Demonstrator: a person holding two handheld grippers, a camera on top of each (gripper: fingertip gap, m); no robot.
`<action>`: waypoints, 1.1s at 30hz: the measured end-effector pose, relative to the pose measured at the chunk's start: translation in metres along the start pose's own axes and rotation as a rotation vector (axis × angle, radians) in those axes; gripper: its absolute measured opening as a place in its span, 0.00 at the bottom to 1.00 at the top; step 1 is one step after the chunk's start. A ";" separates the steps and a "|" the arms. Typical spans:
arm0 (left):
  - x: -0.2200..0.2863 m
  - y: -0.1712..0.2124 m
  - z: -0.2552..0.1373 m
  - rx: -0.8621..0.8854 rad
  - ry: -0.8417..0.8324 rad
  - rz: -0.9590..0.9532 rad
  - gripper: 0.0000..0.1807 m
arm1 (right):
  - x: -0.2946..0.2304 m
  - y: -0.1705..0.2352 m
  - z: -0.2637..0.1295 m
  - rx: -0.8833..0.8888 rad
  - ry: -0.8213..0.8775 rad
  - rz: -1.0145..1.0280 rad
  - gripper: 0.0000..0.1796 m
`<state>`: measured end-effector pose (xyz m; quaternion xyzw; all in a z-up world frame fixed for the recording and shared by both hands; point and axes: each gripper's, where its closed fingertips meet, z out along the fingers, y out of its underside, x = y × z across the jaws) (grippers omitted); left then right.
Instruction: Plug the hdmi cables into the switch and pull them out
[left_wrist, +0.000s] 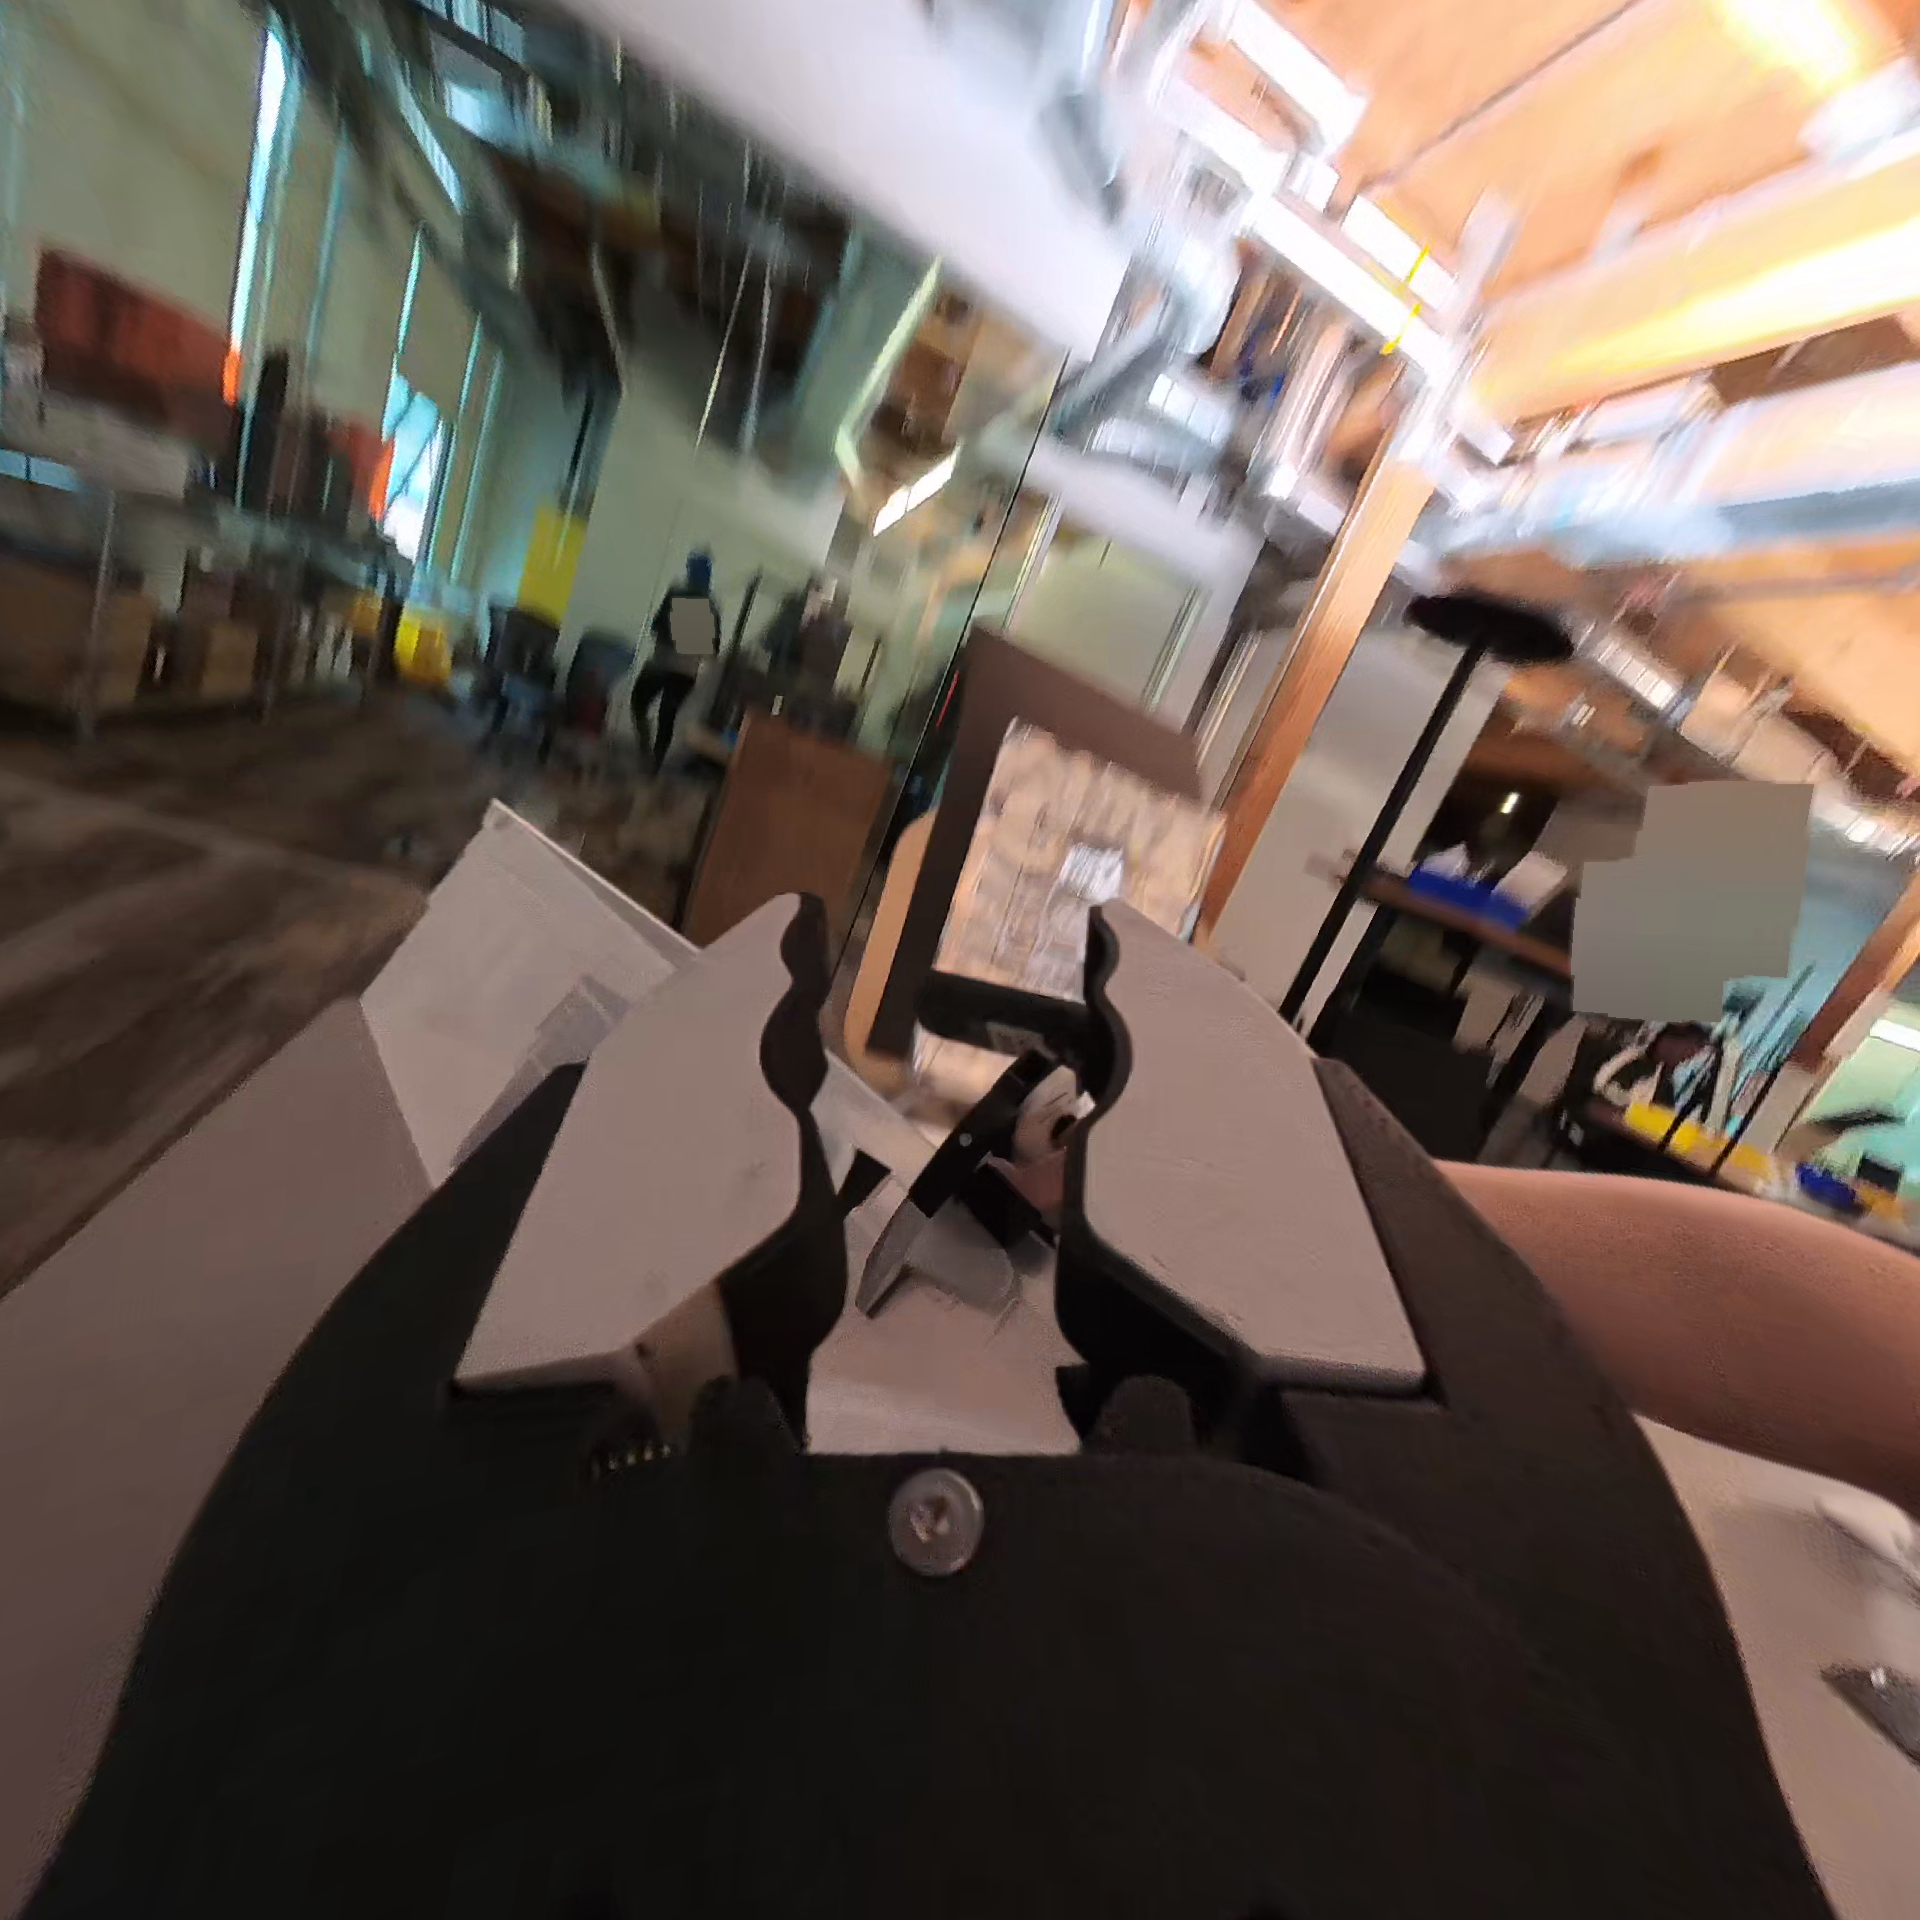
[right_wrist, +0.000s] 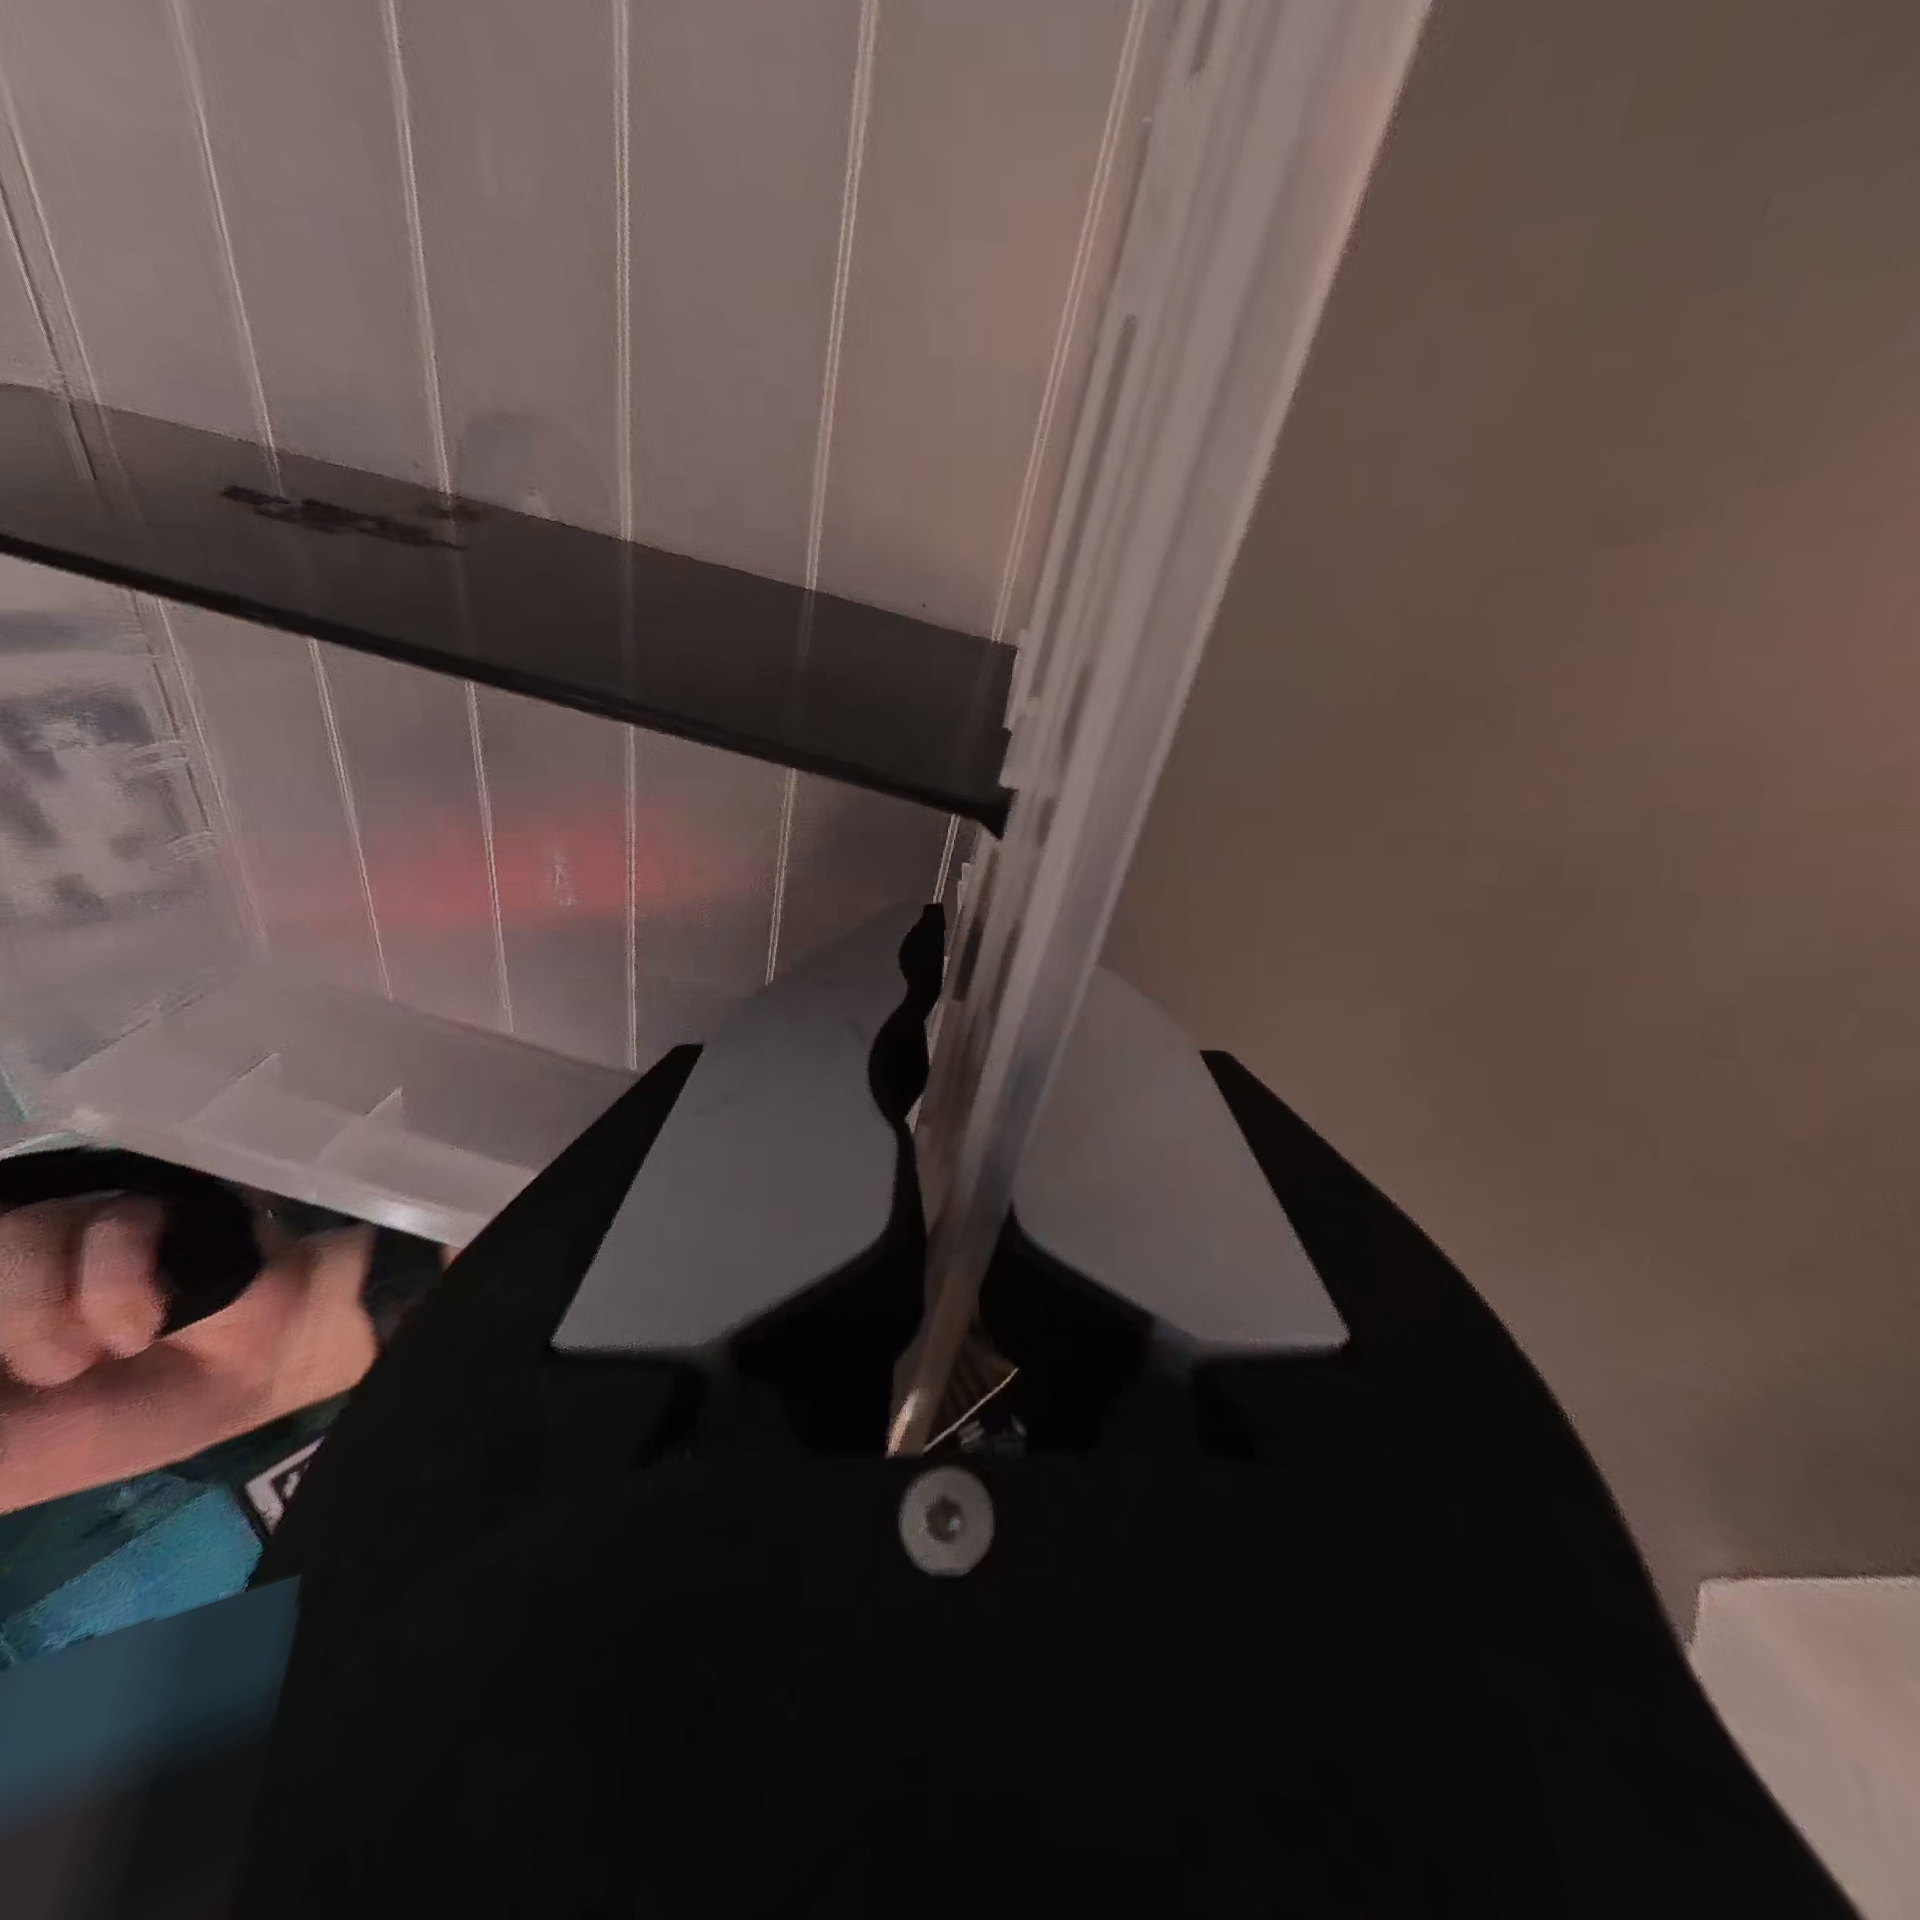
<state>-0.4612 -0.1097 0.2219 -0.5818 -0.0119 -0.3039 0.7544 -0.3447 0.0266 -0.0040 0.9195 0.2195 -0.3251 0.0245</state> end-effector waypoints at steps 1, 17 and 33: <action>0.006 -0.008 -0.010 0.047 0.015 0.004 0.27 | -0.007 -0.002 -0.015 0.005 -0.007 -0.012 0.02; 0.098 0.138 0.082 -0.601 0.294 0.119 0.45 | 0.158 0.134 -0.366 0.519 0.127 0.249 0.02; 0.201 0.401 0.142 -1.211 0.330 0.369 0.60 | 0.437 0.445 -0.353 0.547 0.375 0.852 0.02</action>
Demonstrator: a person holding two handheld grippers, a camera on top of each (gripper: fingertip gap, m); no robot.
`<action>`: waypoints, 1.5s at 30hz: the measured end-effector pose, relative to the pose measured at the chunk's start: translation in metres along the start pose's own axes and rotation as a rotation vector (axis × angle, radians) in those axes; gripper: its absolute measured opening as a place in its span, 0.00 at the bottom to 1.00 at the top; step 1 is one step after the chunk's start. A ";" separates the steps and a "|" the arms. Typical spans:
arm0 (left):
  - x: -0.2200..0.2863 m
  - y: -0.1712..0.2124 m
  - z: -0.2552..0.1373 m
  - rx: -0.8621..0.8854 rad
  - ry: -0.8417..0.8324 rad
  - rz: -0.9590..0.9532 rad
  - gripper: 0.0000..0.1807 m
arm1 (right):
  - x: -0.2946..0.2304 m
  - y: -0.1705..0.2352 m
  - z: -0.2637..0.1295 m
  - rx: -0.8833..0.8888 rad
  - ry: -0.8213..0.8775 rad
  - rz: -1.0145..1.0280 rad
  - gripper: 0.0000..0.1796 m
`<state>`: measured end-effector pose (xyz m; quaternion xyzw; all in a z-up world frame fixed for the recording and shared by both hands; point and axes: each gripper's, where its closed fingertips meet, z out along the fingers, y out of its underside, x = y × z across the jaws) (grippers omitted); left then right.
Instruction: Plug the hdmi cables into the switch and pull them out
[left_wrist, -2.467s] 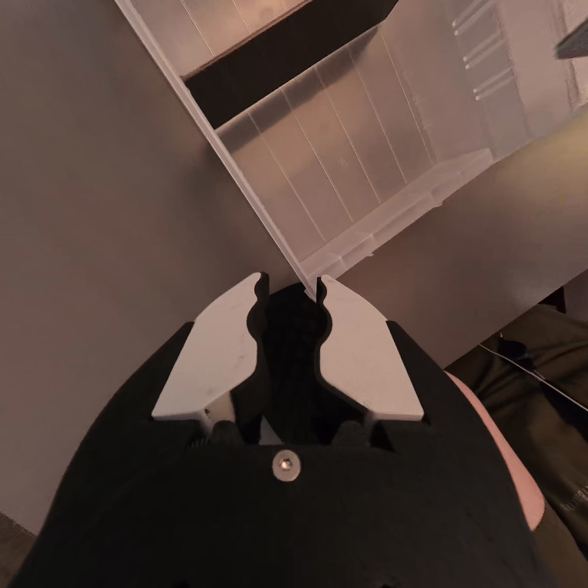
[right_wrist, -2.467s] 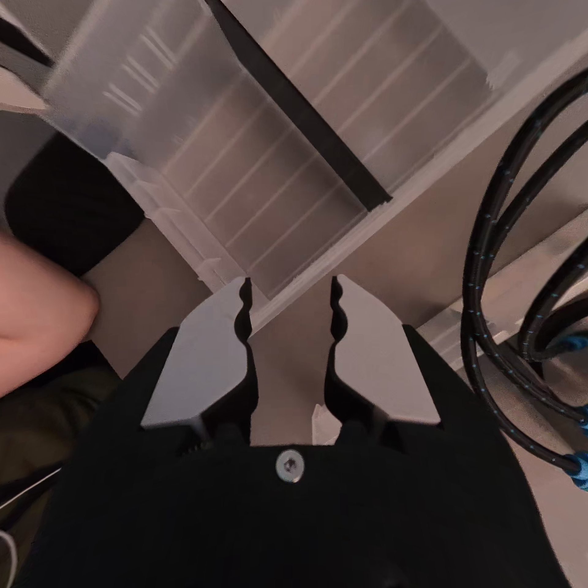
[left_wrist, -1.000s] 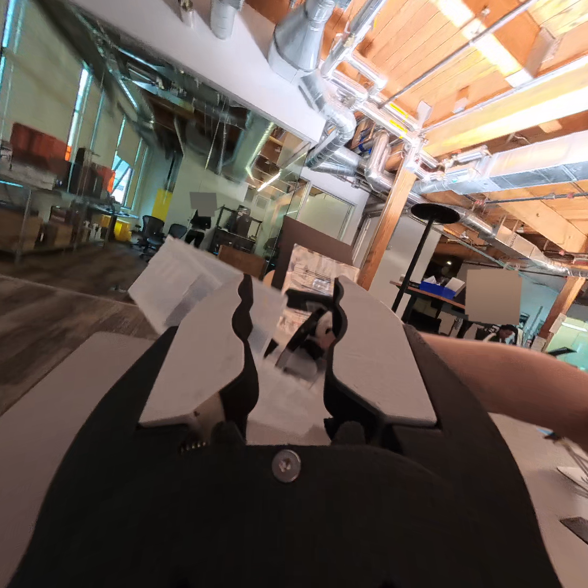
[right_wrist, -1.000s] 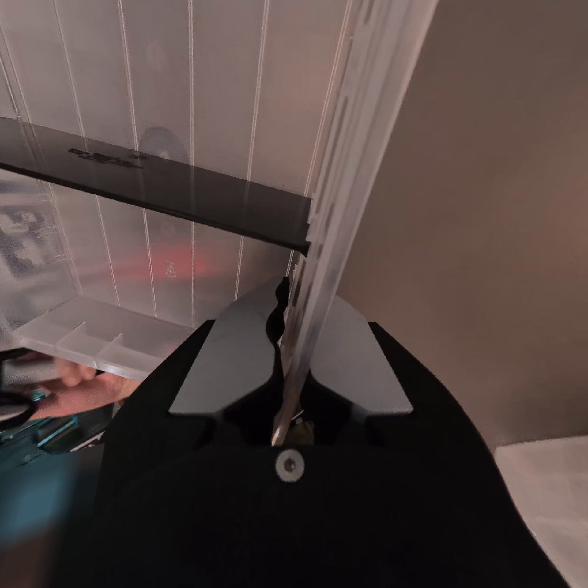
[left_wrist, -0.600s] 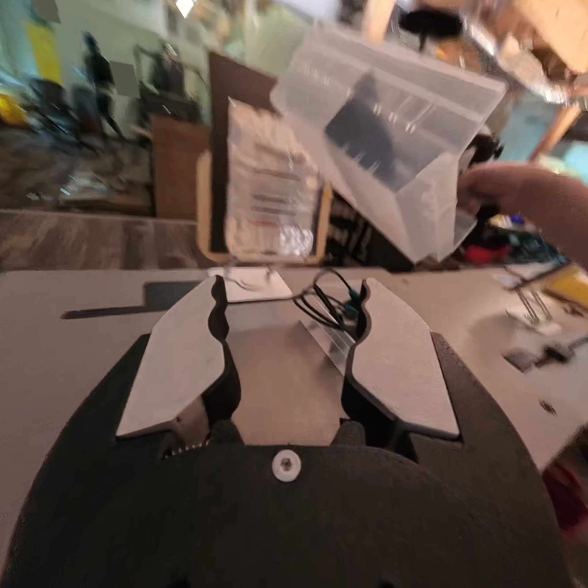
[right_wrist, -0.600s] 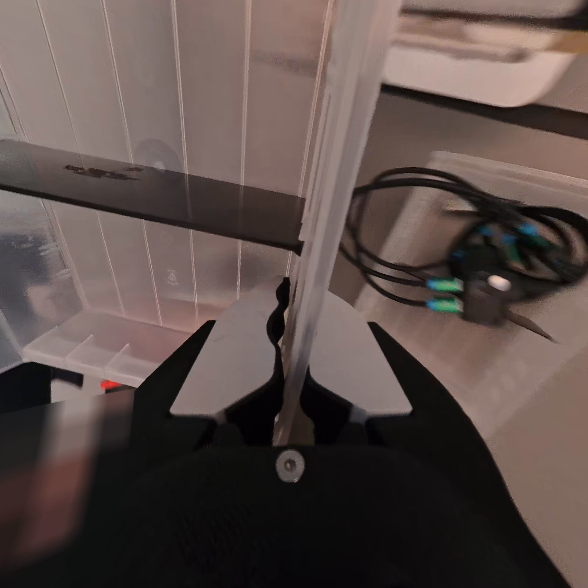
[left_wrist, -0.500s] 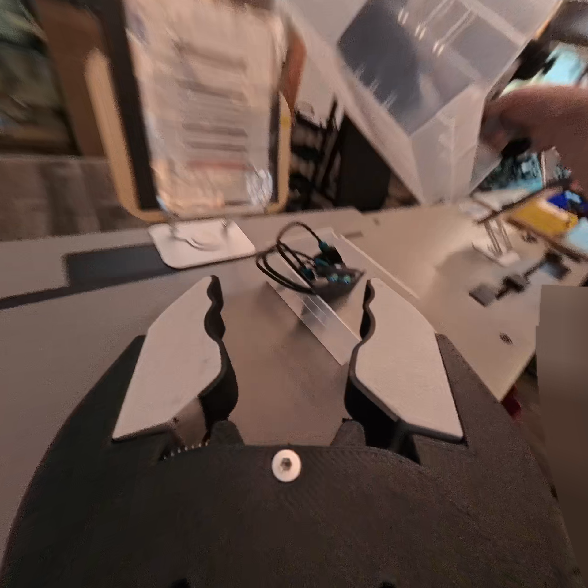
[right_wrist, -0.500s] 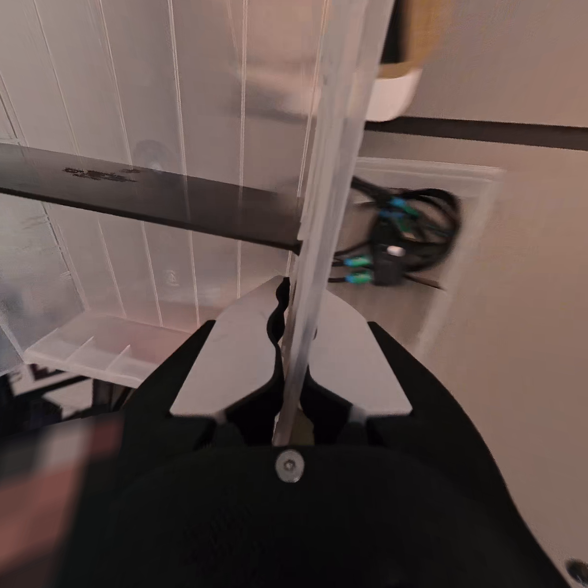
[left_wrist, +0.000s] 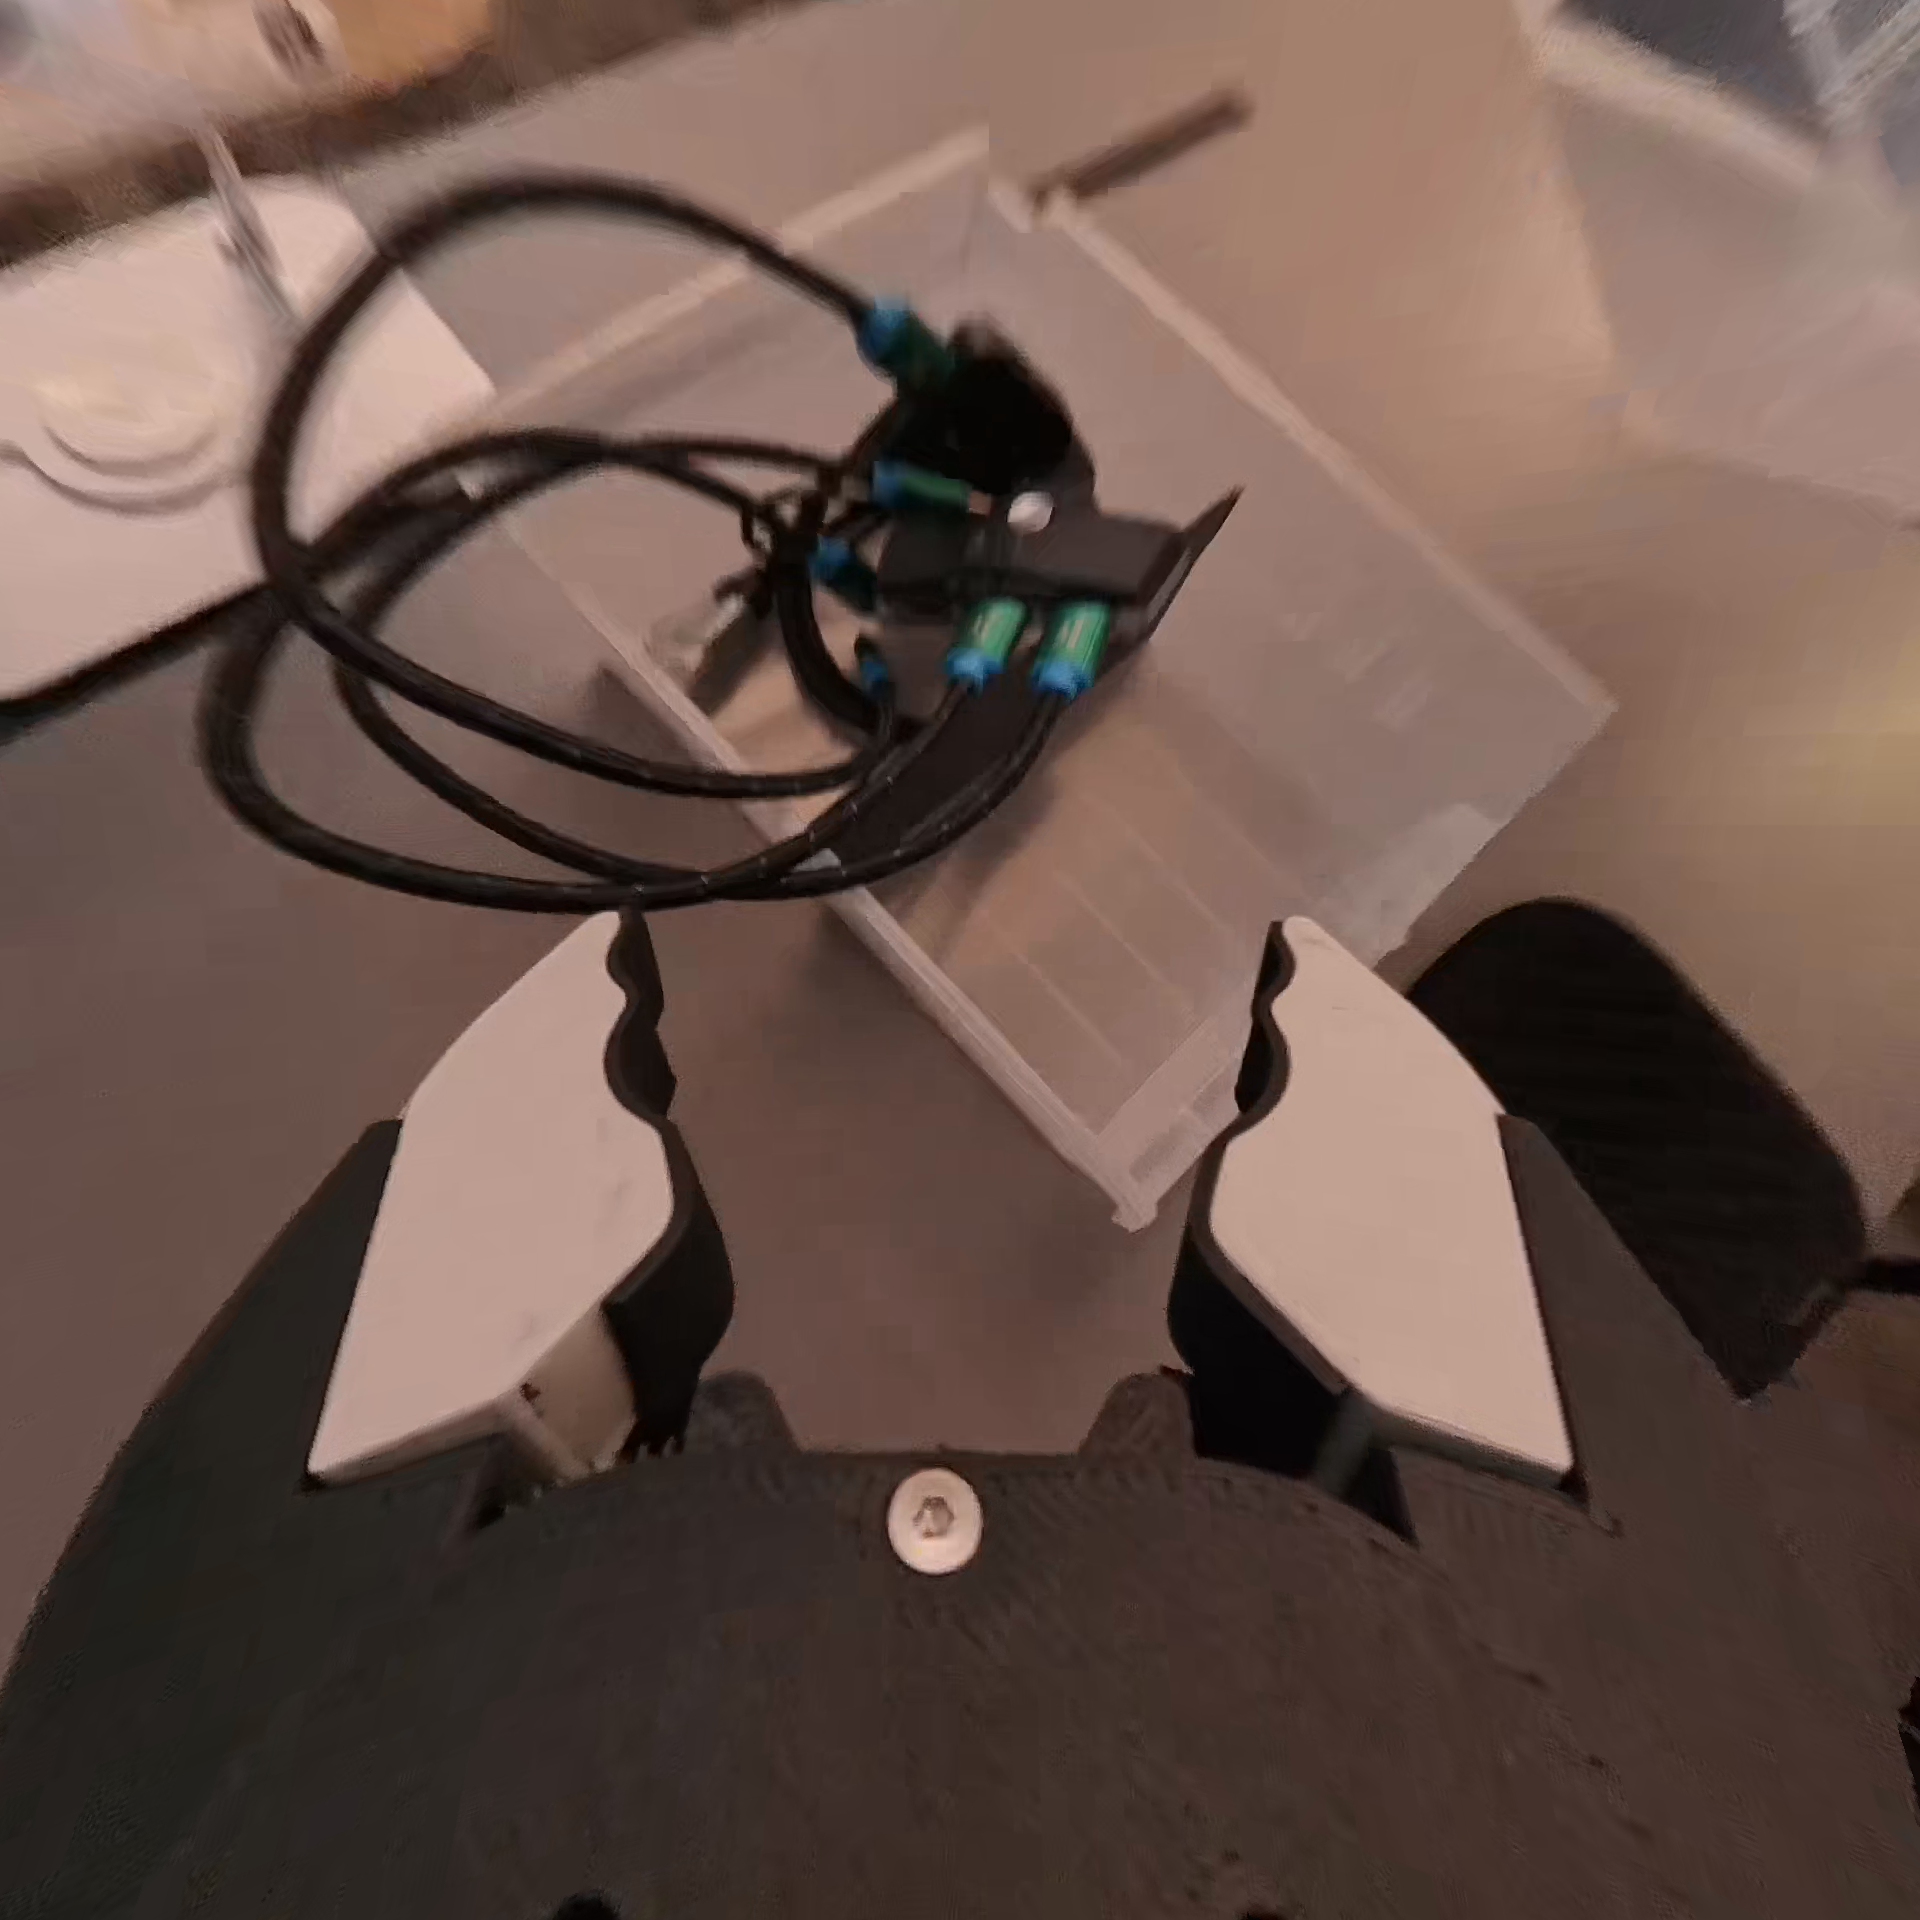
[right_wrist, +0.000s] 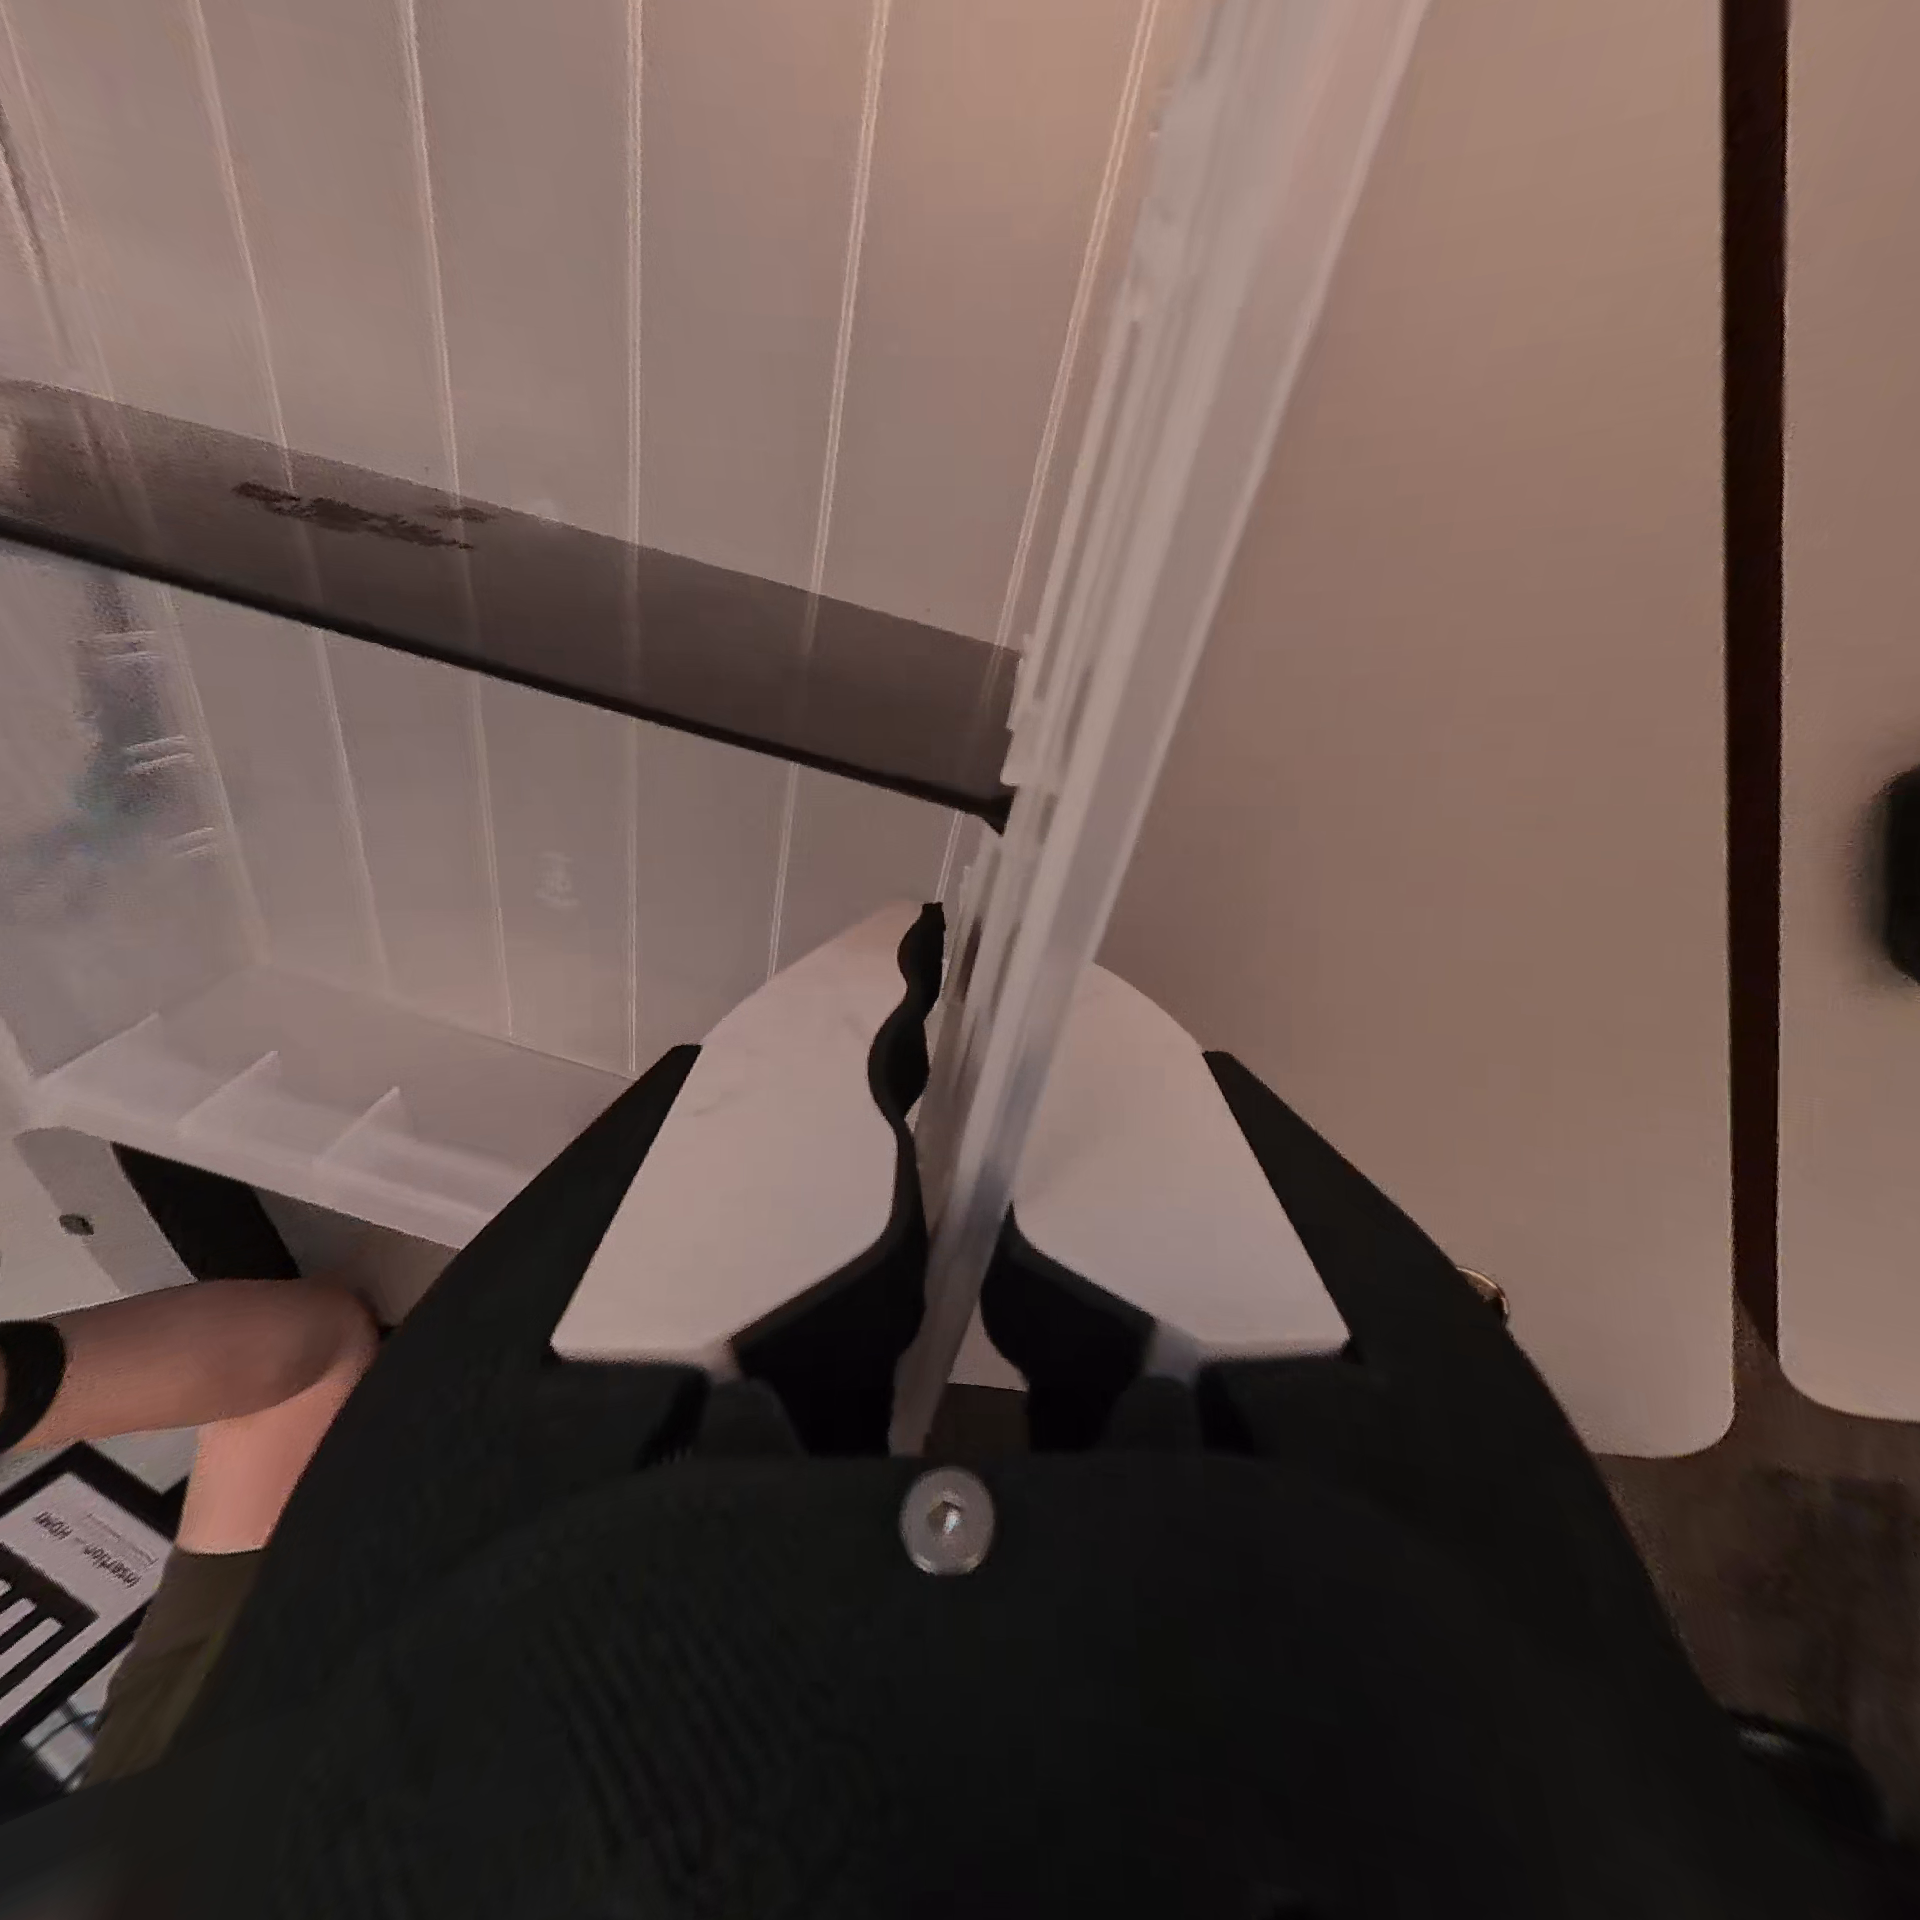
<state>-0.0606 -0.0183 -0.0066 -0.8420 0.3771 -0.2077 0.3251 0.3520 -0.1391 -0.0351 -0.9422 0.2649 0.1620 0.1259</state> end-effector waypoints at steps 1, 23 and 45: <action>-0.002 0.009 0.012 -0.057 -0.012 -0.003 0.60 | 0.010 0.005 0.007 -0.009 -0.002 0.015 0.02; -0.074 0.077 0.022 -0.442 0.213 -0.184 0.16 | 0.041 0.033 0.063 -0.176 0.142 -0.184 0.03; -0.276 0.171 -0.113 -0.137 0.024 -0.761 0.07 | -0.062 0.033 0.130 -0.201 0.173 -0.417 0.02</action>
